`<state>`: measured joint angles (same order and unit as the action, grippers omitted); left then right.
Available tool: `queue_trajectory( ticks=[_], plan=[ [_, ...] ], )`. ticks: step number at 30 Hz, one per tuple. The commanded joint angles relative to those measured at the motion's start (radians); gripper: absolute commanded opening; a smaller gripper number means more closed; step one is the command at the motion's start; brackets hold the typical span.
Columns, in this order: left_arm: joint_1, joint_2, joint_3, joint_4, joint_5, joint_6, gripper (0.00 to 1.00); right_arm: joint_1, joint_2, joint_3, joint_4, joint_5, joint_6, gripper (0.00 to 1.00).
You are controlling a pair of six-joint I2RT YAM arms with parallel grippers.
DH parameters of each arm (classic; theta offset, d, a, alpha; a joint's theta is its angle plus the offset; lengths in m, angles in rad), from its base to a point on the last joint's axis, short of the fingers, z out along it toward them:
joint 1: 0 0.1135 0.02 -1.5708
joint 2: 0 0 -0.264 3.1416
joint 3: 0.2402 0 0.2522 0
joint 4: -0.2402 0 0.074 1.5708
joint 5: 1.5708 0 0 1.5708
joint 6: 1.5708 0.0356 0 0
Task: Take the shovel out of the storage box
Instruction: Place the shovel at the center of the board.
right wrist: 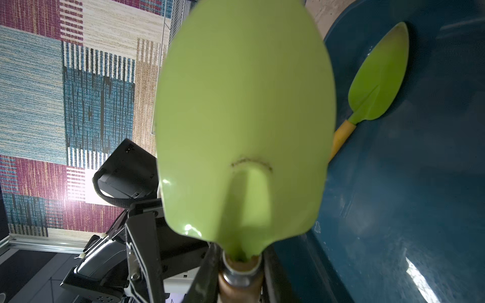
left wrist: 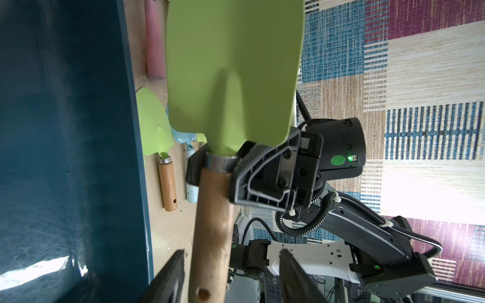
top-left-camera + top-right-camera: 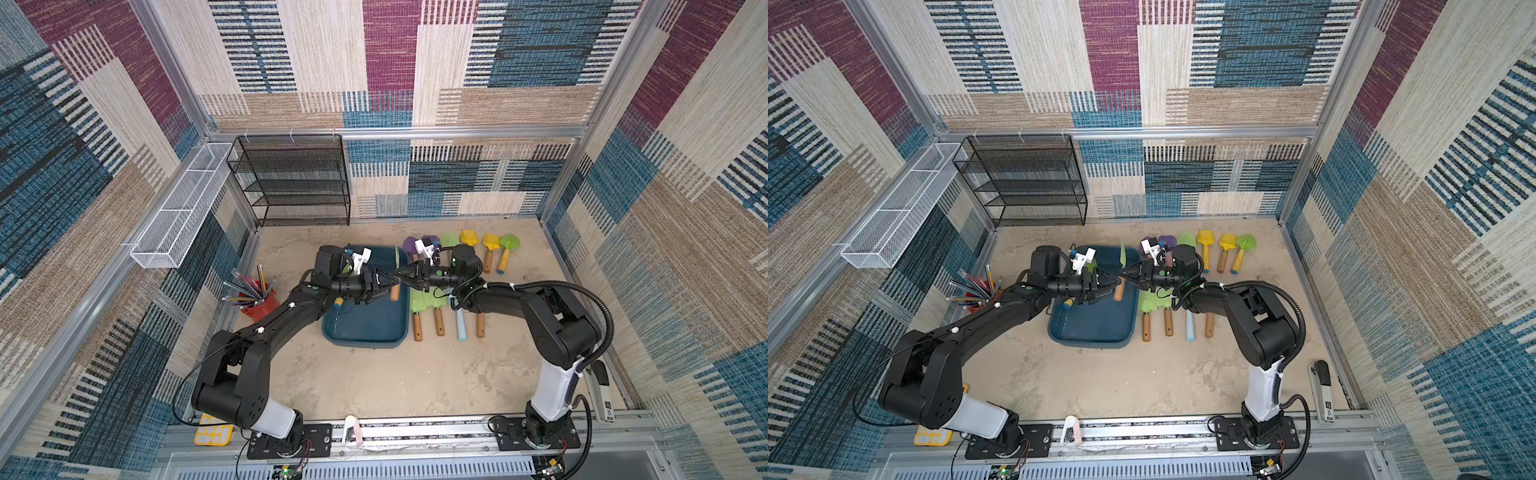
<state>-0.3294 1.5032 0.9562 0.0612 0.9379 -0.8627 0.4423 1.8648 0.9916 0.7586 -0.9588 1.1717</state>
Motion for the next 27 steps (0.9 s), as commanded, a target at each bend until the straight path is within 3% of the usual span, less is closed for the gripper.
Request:
queue_trajectory(
  ticks=[1,11,27],
  plan=[
    [0.014,-0.028,0.025,-0.145,-0.04,0.119,0.62,-0.021,-0.029,-0.011,-0.022,-0.001,-0.042,0.21],
    [0.065,-0.086,0.11,-0.494,-0.309,0.351,0.62,-0.101,-0.161,-0.045,-0.285,0.043,-0.227,0.21],
    [0.105,-0.04,0.155,-0.605,-0.614,0.378,0.62,-0.226,-0.339,-0.061,-0.75,0.219,-0.539,0.21]
  ],
)
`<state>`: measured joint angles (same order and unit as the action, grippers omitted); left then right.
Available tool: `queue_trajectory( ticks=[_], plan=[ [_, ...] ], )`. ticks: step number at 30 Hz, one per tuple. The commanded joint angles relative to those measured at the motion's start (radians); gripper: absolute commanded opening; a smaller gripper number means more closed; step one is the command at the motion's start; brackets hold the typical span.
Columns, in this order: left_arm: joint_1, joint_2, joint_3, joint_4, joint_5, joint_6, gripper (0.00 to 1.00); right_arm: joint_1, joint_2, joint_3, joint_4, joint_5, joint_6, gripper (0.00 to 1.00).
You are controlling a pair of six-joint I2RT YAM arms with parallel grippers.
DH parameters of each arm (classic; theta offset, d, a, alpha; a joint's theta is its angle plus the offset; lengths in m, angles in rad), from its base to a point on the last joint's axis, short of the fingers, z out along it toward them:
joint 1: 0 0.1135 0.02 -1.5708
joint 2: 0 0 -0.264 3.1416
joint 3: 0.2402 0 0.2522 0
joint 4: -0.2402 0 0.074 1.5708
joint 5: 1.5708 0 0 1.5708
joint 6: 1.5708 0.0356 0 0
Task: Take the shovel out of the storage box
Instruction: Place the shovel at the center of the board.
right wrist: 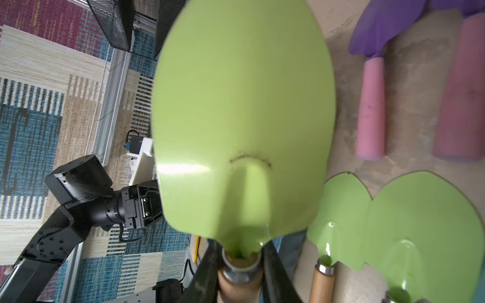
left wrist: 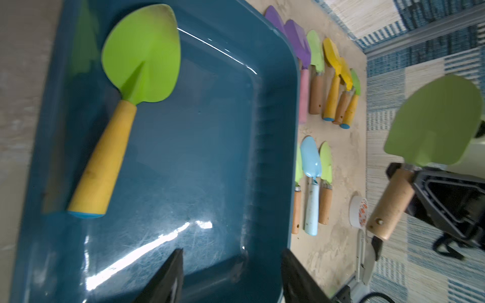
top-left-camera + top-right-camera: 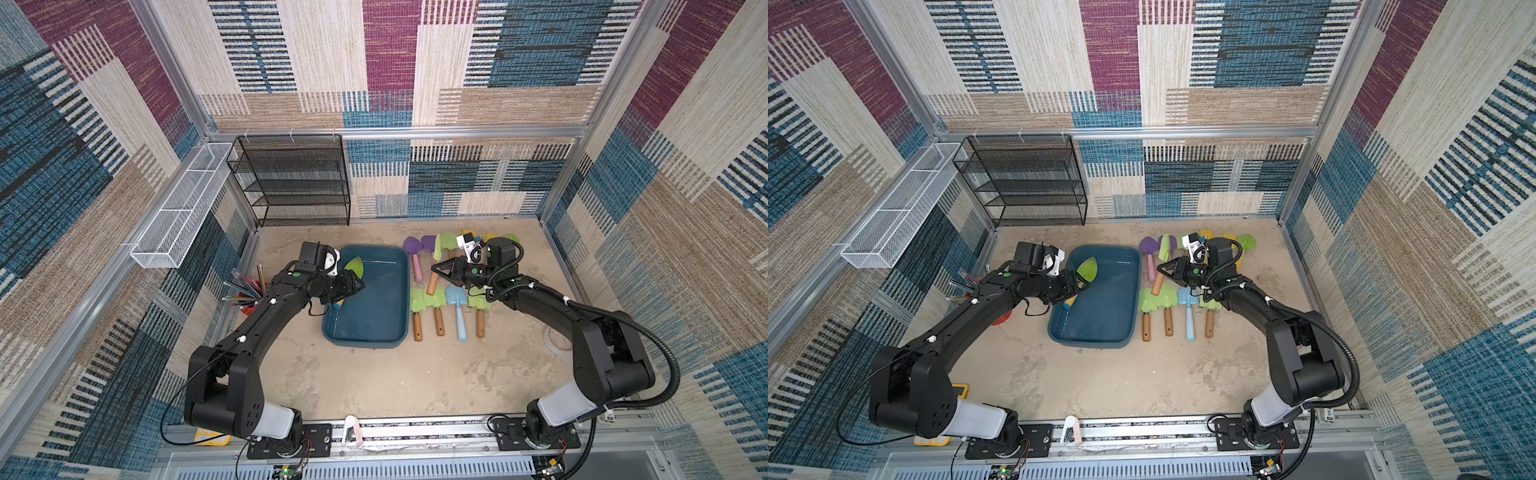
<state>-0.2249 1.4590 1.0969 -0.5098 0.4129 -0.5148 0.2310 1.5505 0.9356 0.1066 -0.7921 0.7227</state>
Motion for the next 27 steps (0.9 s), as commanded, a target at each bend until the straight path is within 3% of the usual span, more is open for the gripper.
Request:
queue_trajectory(
  ticks=[1,27],
  plan=[
    [0.001,0.009,0.019,-0.038,-0.111,0.032,0.62,-0.024,-0.036,-0.012,-0.117,0.065,-0.105,0.21],
    [-0.061,0.168,0.157,-0.082,-0.355,0.093,0.62,-0.047,-0.23,-0.061,-0.547,0.747,-0.318,0.22]
  ],
)
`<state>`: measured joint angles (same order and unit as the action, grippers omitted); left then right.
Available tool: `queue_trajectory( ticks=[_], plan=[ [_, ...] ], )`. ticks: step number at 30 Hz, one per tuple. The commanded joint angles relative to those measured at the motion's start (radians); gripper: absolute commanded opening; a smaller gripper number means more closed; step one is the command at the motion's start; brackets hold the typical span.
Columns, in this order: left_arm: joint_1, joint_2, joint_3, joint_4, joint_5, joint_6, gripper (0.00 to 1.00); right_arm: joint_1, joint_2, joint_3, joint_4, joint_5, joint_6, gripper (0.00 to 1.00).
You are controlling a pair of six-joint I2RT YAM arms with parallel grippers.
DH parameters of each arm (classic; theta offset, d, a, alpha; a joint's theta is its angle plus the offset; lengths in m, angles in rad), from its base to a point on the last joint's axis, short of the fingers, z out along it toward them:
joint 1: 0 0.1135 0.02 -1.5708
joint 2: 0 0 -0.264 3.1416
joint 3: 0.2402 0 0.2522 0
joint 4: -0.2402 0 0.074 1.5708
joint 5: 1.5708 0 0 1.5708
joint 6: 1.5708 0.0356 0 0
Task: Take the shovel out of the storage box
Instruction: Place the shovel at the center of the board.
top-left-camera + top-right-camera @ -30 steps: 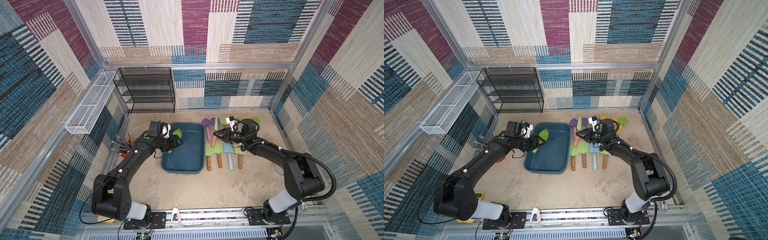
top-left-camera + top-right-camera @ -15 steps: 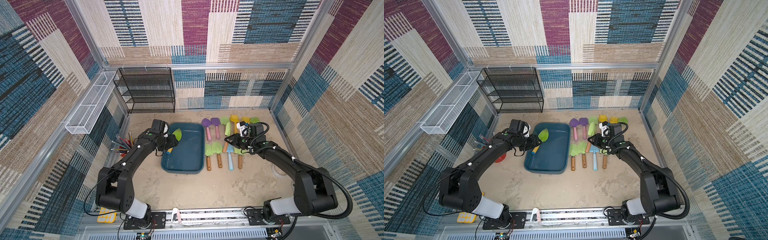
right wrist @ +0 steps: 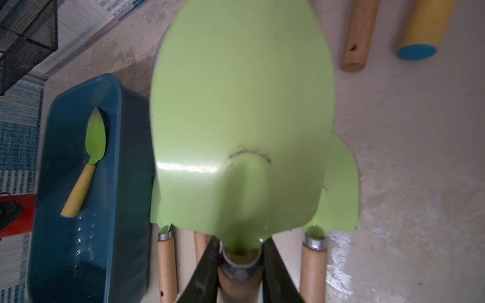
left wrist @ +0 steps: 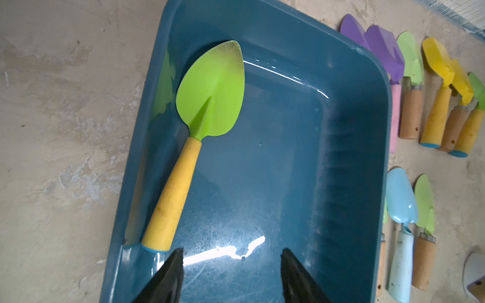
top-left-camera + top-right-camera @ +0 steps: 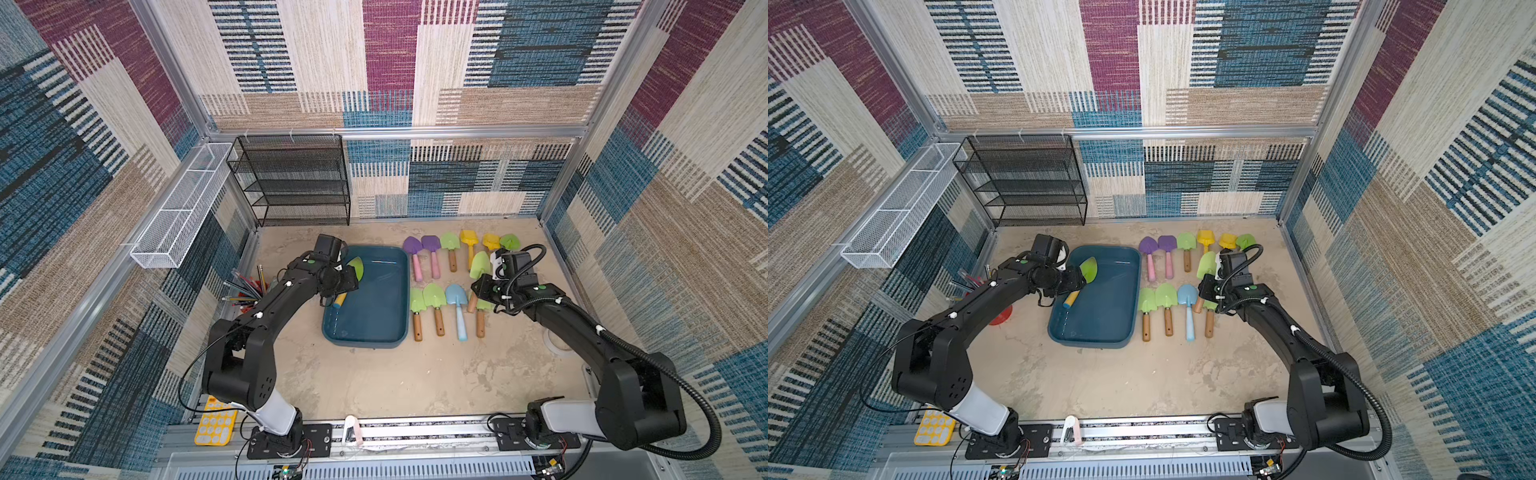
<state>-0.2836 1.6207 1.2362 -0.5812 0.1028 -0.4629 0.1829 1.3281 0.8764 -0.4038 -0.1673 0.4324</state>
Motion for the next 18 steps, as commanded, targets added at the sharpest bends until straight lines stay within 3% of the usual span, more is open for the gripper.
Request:
queue_trajectory(
  ticks=[1,18],
  plan=[
    [-0.002,0.008,0.02,-0.01,-0.051,0.044,0.62,0.001,-0.012,-0.003,-0.045,0.141,-0.029,0.22],
    [-0.003,0.066,0.051,0.006,-0.136,0.094,0.61,0.001,0.042,-0.041,-0.108,0.353,0.0,0.22]
  ],
)
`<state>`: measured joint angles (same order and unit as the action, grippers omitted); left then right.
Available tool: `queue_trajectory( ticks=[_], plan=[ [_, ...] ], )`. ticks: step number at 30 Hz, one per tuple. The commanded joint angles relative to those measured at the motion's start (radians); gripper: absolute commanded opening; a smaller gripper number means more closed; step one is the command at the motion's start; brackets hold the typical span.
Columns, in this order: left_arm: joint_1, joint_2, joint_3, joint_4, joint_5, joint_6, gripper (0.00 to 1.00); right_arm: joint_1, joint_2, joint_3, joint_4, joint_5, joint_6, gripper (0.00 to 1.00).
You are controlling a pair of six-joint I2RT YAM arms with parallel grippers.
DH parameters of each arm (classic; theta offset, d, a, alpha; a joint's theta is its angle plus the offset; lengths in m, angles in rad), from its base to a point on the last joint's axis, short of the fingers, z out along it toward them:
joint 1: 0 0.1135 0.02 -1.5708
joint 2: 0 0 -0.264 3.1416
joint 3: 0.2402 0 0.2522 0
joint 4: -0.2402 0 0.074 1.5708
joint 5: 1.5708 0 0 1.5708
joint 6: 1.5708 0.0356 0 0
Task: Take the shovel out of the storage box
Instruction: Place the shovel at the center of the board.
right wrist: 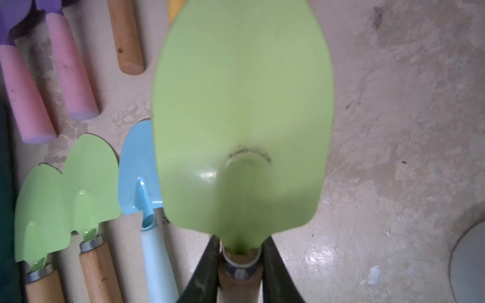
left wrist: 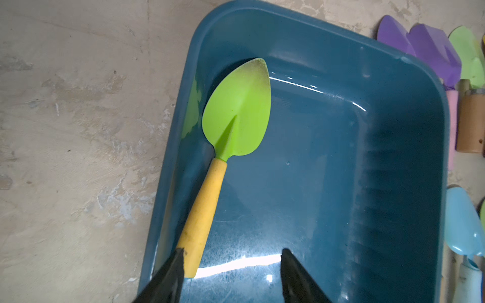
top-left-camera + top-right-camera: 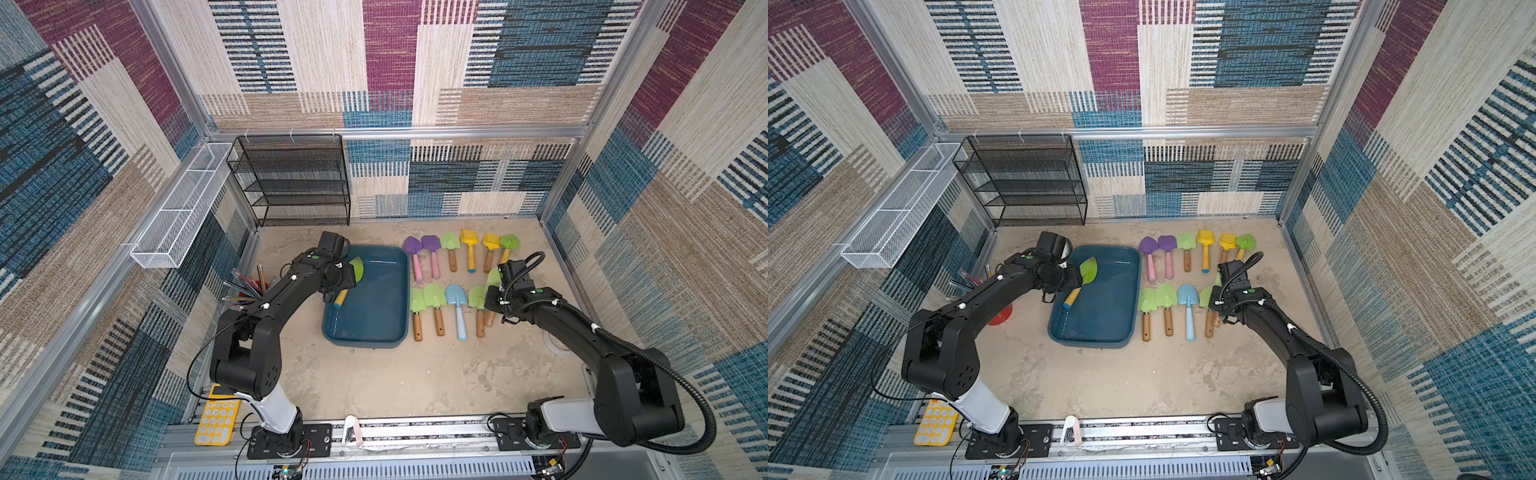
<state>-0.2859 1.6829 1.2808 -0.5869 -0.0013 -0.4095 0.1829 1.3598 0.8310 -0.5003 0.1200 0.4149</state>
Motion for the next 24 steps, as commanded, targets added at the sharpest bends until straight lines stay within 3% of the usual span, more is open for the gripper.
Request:
queue_trajectory(
  ticks=[1,5,24],
  plan=[
    [-0.001,0.006,0.007,0.013,-0.039,0.044,0.61,0.0,0.019,0.003,-0.013,0.079,0.022,0.22],
    [0.001,0.02,0.013,0.006,-0.054,0.056,0.61,-0.003,0.037,-0.01,-0.002,0.128,0.04,0.23],
    [0.001,0.063,0.014,0.04,-0.074,0.09,0.61,-0.049,0.225,0.009,0.108,0.119,0.022,0.23]
  ],
)
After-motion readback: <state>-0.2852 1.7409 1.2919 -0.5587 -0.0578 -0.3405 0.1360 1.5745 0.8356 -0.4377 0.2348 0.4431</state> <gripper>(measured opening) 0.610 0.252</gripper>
